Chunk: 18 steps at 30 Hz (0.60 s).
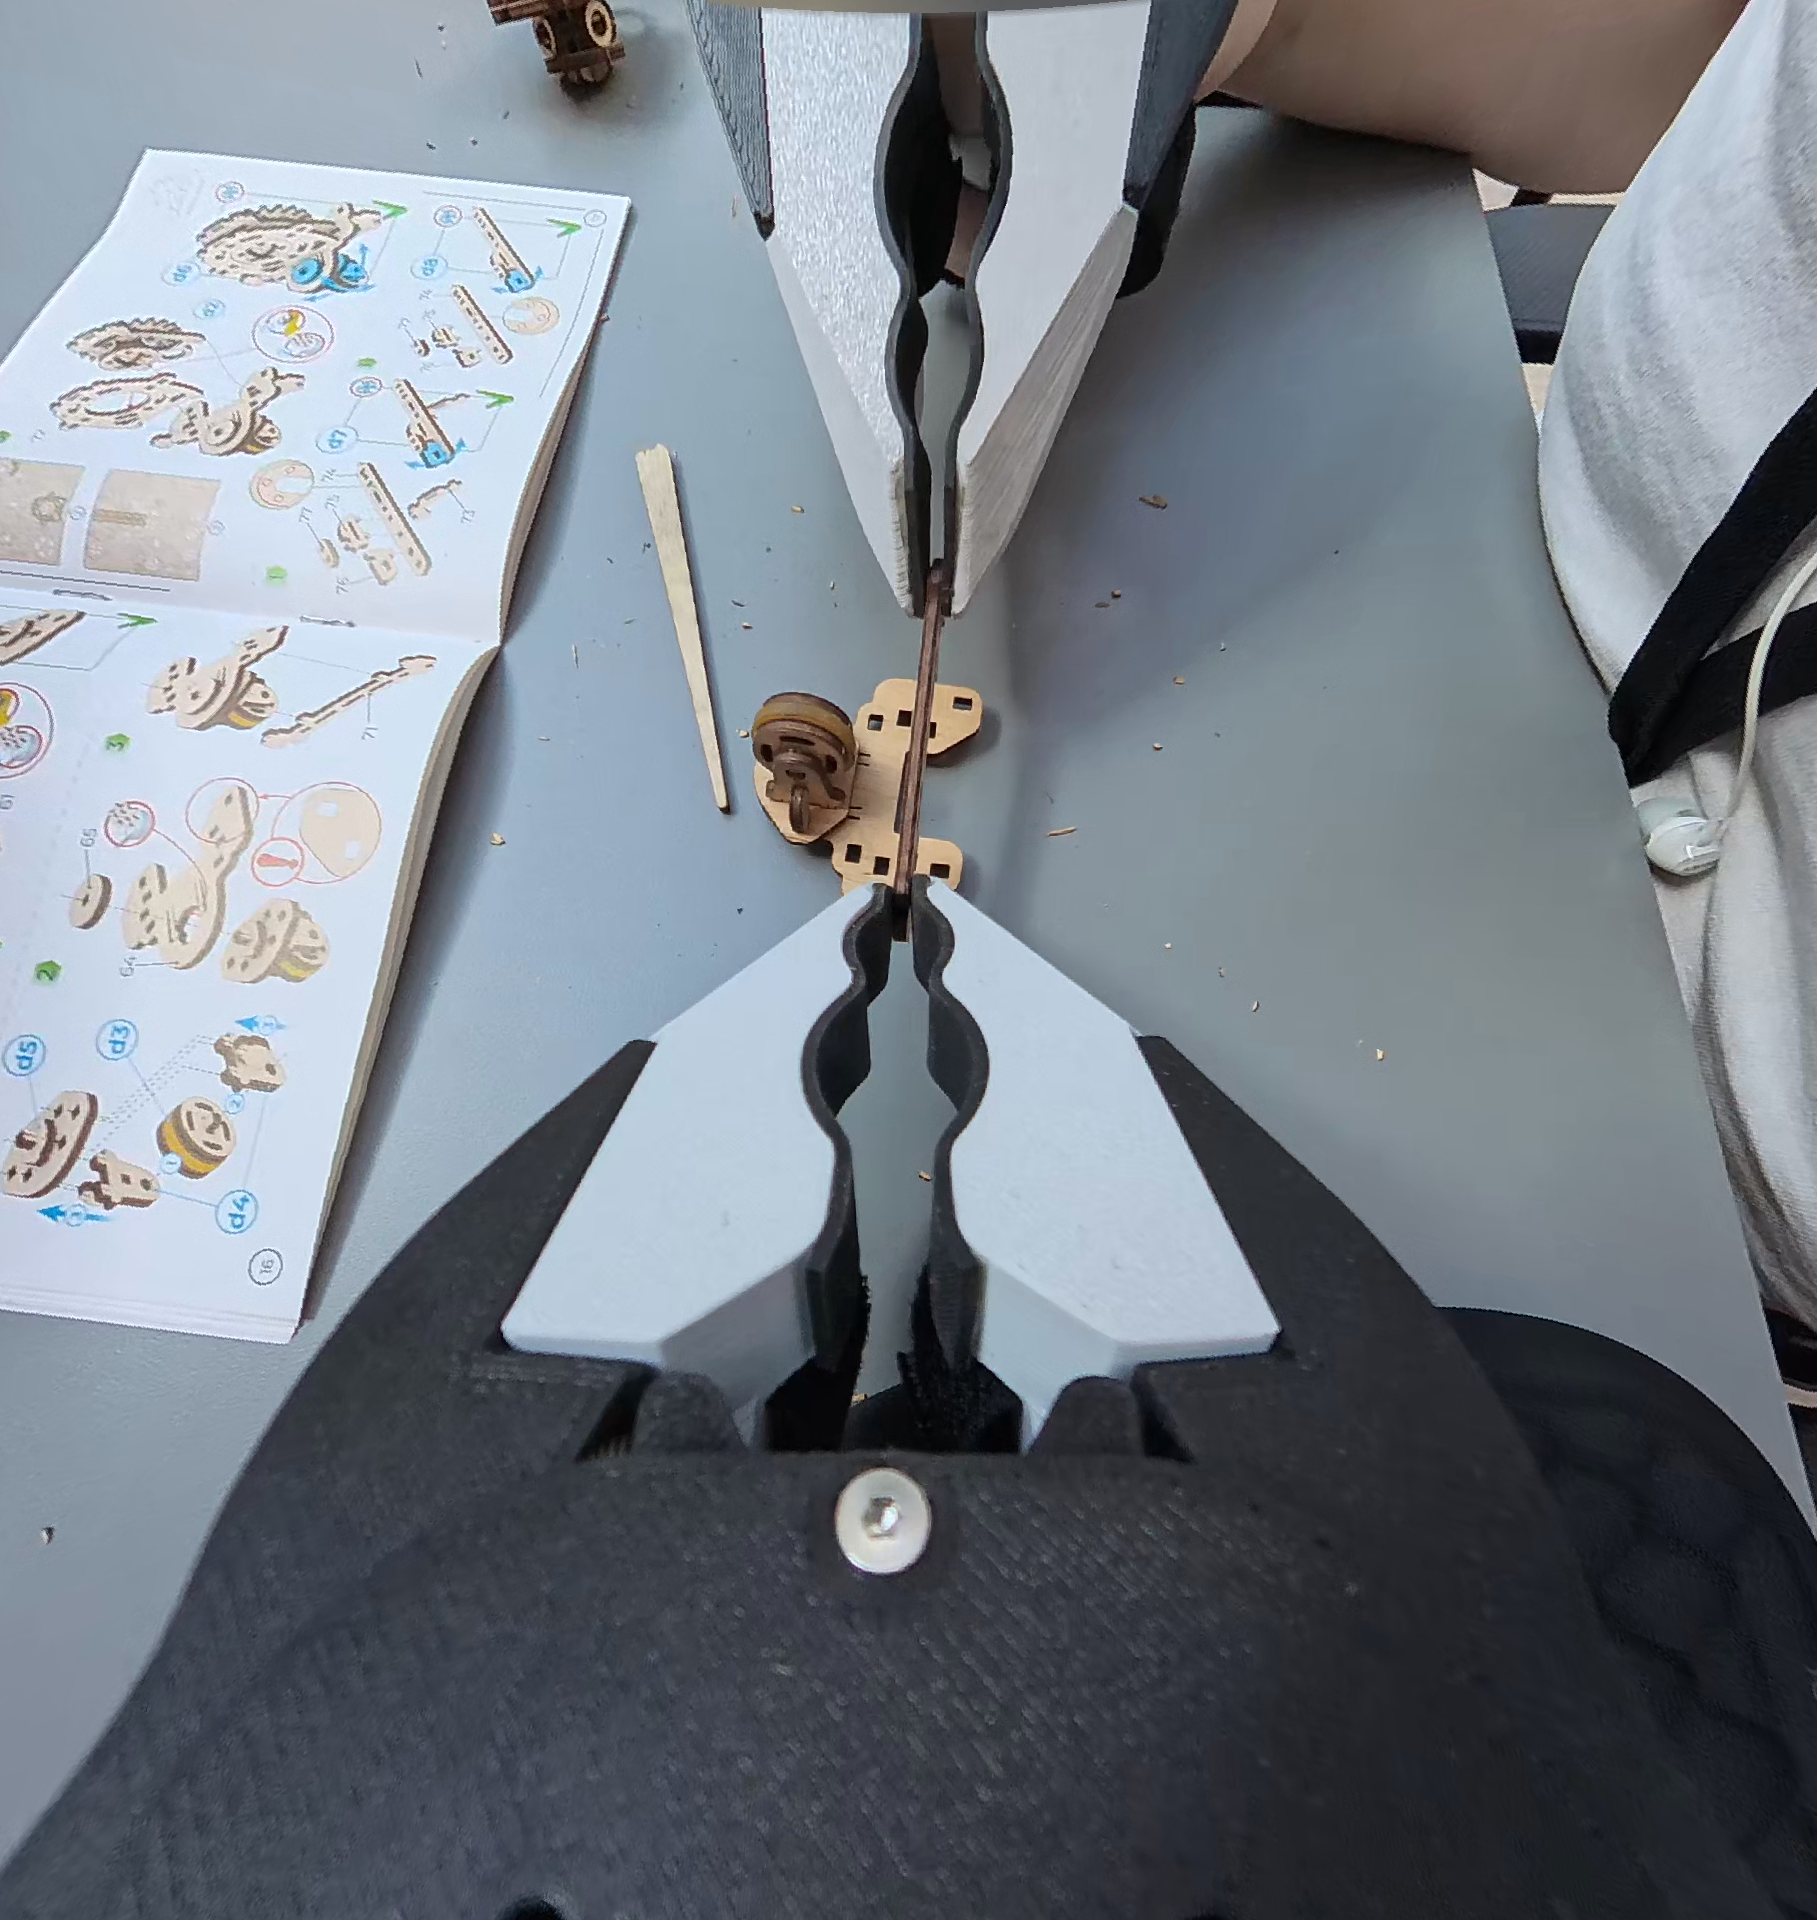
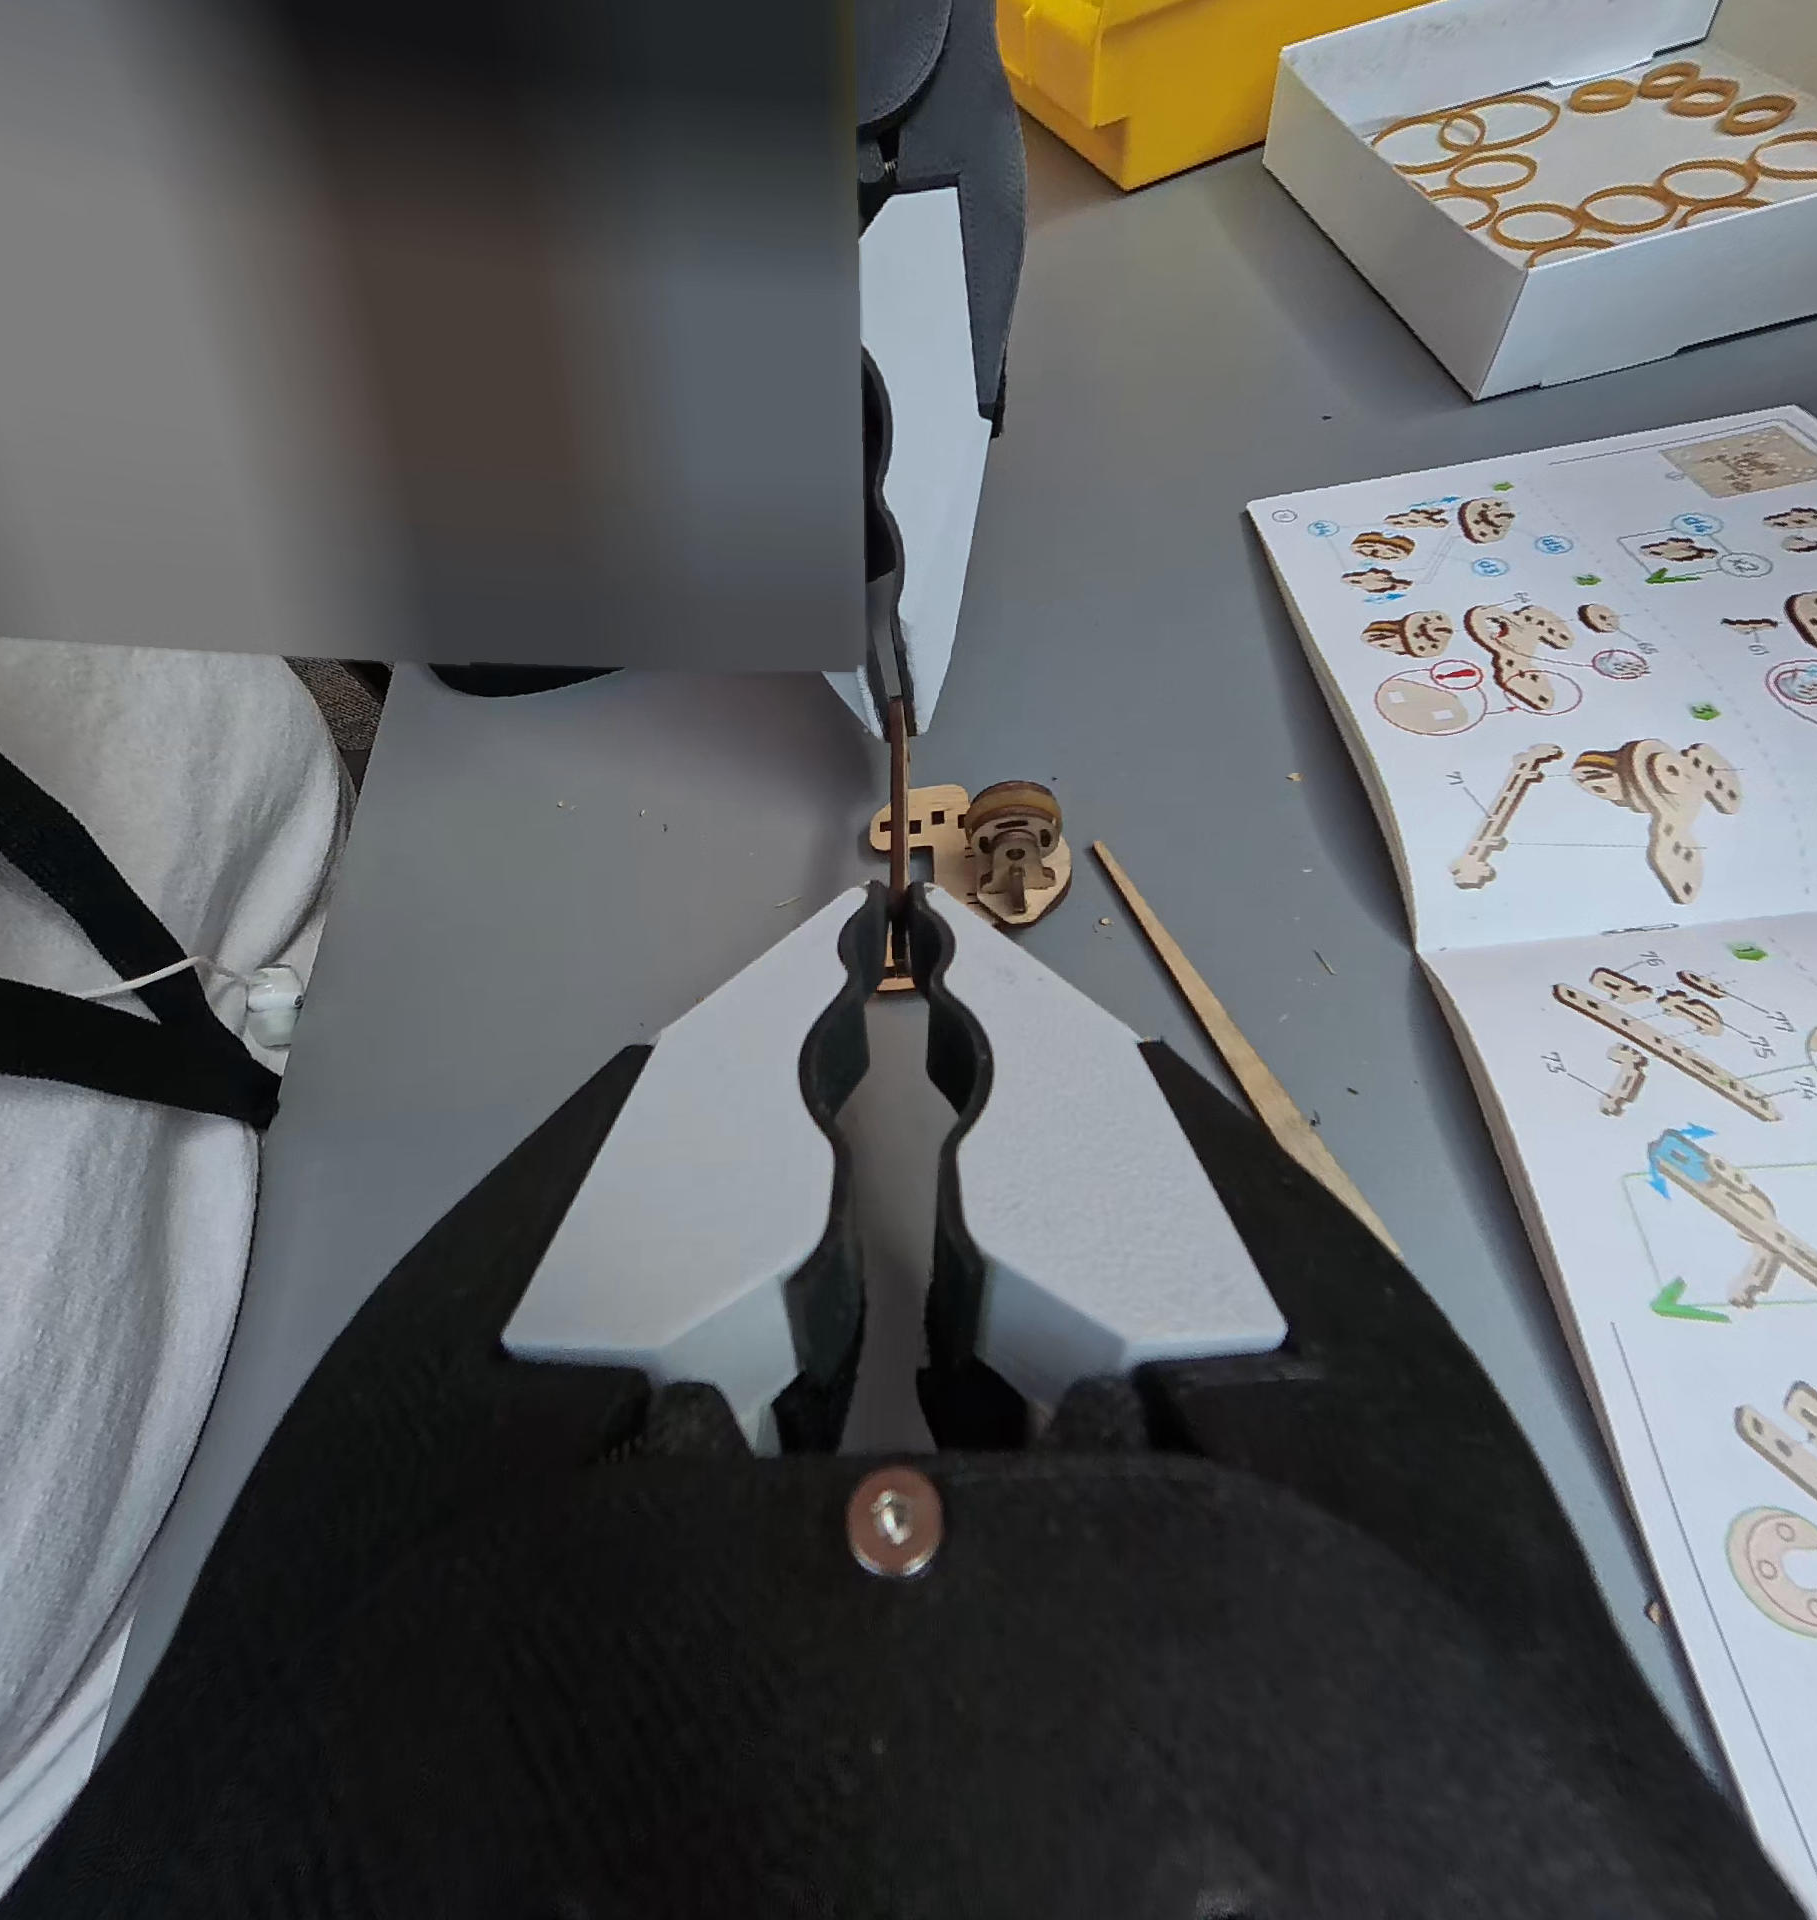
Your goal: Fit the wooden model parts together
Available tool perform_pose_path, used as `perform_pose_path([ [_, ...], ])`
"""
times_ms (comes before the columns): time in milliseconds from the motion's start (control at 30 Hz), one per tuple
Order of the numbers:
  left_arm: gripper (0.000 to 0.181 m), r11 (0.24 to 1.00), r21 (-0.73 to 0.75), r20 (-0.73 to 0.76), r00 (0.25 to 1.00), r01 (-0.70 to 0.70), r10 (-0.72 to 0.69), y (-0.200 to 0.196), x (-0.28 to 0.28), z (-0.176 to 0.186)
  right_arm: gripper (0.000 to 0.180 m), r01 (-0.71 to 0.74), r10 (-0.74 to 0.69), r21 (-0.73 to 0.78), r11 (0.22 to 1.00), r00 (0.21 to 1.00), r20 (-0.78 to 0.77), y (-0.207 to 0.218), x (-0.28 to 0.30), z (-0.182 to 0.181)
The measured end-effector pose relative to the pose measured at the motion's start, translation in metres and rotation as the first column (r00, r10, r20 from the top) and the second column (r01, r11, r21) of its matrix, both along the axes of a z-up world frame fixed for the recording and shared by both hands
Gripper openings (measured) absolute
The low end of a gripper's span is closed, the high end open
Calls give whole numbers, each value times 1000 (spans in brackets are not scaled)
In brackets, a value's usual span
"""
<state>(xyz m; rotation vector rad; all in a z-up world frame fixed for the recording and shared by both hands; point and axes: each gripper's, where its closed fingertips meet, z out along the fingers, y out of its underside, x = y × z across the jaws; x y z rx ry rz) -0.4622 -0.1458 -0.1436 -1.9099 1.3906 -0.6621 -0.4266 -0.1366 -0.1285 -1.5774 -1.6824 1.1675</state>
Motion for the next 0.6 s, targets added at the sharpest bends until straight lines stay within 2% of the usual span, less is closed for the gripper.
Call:
perform_pose_path([
  [600,1,1000,-7,-7,1000,-2,2,0,0,-3,3,-6,6,6,1000,1000,-1,0,-1,-2],
])
